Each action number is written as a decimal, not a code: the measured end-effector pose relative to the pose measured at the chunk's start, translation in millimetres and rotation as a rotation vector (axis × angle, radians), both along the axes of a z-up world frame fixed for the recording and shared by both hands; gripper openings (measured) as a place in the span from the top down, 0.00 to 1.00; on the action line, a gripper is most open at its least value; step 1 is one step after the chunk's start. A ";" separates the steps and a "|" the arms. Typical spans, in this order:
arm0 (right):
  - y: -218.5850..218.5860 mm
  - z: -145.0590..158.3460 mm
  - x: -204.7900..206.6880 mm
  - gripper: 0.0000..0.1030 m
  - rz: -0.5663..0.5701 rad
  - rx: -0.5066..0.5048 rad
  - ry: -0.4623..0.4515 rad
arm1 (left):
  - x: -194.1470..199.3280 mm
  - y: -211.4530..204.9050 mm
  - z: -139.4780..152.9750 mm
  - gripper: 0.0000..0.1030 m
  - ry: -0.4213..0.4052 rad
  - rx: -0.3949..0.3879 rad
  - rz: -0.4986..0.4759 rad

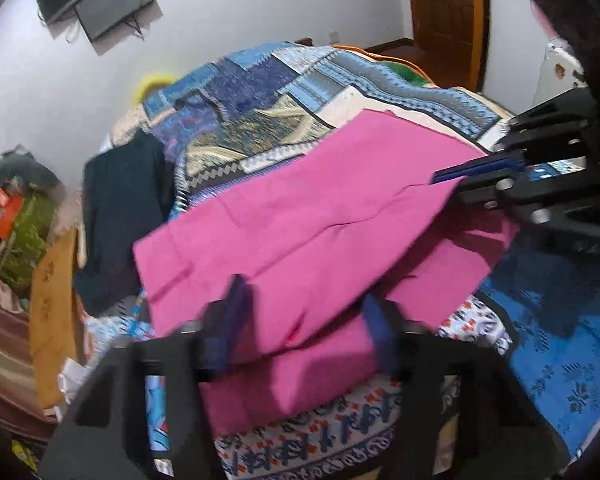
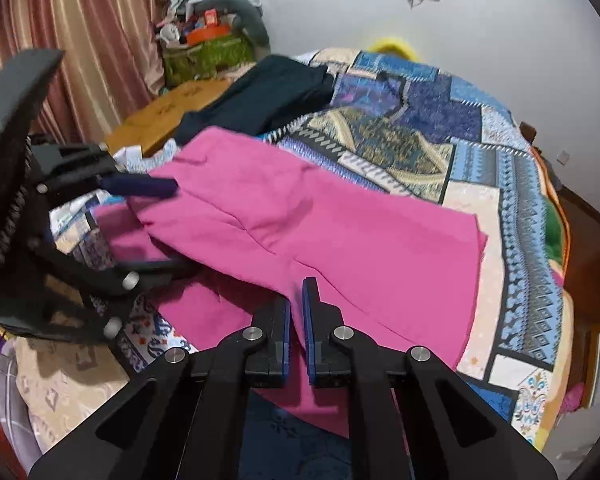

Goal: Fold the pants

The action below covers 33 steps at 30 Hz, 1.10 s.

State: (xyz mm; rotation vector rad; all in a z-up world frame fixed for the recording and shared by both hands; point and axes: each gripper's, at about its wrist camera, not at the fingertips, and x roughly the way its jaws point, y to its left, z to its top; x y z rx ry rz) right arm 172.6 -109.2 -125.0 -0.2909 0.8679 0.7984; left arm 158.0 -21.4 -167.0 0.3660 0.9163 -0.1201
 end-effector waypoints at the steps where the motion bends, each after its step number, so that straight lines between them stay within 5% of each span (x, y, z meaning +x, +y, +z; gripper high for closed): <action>1: -0.9 2.5 -0.5 0.95 -0.001 0.005 -0.003 | 1.1 0.5 0.7 0.78 -0.003 -0.001 0.004; 3: -2.4 5.7 -1.3 0.95 0.000 0.011 -0.005 | 1.1 2.3 5.0 0.87 -0.006 -0.040 -0.006; 6: -3.6 8.1 -7.4 0.95 0.007 0.005 -0.018 | -5.7 1.1 11.6 0.89 -0.029 -0.049 -0.021; 19: -10.4 -8.6 -26.4 0.91 0.012 0.006 0.075 | -20.9 3.6 3.4 0.88 0.050 -0.129 -0.002; 33: -15.2 26.7 -23.7 0.78 -0.051 0.166 0.083 | -32.9 10.5 12.0 0.81 0.082 -0.203 0.011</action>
